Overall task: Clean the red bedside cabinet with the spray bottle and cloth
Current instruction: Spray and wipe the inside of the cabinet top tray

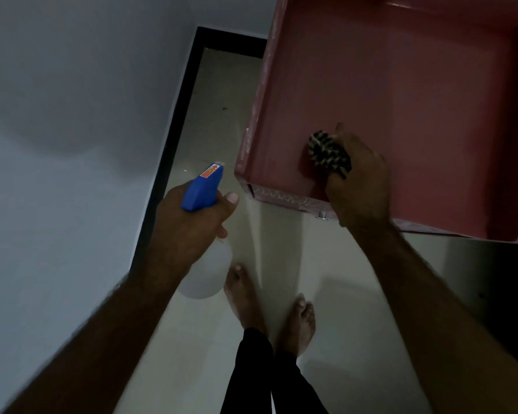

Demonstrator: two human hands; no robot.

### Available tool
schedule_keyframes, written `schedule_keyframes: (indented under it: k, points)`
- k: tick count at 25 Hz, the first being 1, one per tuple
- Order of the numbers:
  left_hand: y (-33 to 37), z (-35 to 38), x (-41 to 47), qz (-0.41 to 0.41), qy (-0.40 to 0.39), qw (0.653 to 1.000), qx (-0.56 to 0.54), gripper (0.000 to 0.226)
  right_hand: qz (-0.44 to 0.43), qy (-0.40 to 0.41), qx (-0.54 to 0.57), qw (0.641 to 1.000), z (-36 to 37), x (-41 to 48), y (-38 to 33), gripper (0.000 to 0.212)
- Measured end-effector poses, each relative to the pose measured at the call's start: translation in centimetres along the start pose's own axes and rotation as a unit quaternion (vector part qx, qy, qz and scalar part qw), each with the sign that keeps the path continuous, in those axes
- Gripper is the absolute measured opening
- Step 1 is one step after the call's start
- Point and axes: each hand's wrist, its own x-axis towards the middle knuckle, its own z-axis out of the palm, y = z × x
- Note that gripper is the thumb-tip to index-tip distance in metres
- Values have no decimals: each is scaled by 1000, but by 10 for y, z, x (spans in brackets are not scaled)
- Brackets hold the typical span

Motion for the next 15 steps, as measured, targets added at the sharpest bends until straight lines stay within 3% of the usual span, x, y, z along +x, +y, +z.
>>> schedule_keyframes:
  k: [7,11,15]
  points:
    - [23,-5,26,25,1,1000,4,27,70,20,135,988,-8,-4,-18,78]
    - [30,-7,38,17,-12,1000,12,25,65,29,174,982,-8,-4,-28,76]
    - [34,-15,38,34,-10,999,10,23,31,-37,209,977,3,-8,-48,71]
